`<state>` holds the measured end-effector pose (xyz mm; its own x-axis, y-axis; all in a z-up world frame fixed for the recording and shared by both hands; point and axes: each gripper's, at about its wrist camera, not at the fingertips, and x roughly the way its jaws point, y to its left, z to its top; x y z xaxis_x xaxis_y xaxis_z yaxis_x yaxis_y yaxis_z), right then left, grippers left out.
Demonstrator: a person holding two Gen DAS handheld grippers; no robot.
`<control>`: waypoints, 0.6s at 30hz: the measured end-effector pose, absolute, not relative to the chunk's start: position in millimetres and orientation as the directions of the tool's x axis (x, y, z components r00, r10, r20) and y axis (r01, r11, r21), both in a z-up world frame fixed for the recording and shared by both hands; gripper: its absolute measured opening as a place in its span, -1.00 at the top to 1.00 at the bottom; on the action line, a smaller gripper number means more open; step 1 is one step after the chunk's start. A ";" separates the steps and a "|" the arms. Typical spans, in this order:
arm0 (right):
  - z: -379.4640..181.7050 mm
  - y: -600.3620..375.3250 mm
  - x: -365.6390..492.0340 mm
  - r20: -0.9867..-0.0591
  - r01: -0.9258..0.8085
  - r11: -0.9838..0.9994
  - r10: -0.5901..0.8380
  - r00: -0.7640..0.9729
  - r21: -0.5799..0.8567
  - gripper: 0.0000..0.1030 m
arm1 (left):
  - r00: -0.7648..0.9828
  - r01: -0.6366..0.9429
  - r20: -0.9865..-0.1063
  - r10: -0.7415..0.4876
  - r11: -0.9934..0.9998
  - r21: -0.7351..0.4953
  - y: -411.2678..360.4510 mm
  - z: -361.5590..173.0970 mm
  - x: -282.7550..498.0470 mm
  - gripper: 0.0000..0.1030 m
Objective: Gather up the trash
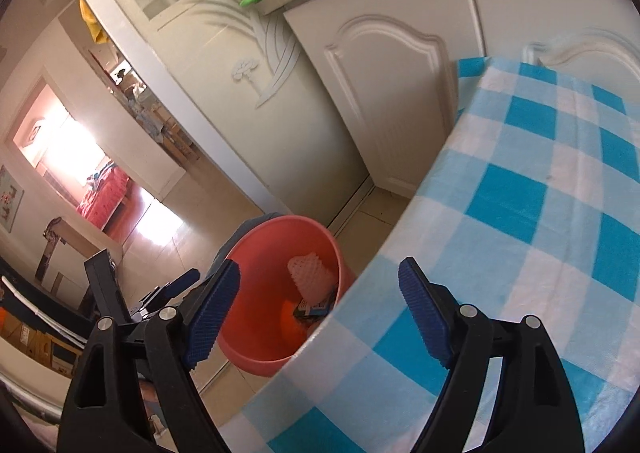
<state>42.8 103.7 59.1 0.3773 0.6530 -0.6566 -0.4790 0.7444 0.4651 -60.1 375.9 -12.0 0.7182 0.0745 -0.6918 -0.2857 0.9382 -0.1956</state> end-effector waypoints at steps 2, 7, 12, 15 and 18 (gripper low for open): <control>62.8 83.0 40.6 -0.648 -0.451 0.761 0.642 0.411 0.468 -0.59 | 0.737 -0.285 -0.668 0.106 0.944 -0.164 371.1 0.5 -62.4 -0.76; 65.8 33.7 31.6 -0.630 -0.378 0.787 0.617 0.472 0.488 -0.77 | 0.776 -0.277 -0.613 0.146 0.953 -0.123 354.6 32.0 -66.8 -0.88; 67.2 -5.7 18.1 -0.617 -0.319 0.801 0.596 0.514 0.507 -0.77 | 0.790 -0.229 -0.597 0.140 0.971 -0.075 322.5 56.3 -64.9 -0.92; 70.7 -28.6 4.8 -0.614 -0.285 0.821 0.562 0.555 0.494 -0.77 | 0.807 -0.174 -0.579 0.117 0.984 -0.044 295.8 68.5 -67.2 -0.92; 74.5 -51.6 -11.3 -0.617 -0.238 0.859 0.496 0.611 0.454 -0.77 | 0.827 -0.111 -0.557 0.074 0.993 -0.033 267.5 79.6 -72.8 -0.92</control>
<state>-11.3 -51.6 74.5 0.6114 0.4956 -0.6169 -0.2376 0.8586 0.4543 -72.8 267.5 79.6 0.8272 0.0740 -0.5571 -0.1111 0.9933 -0.0329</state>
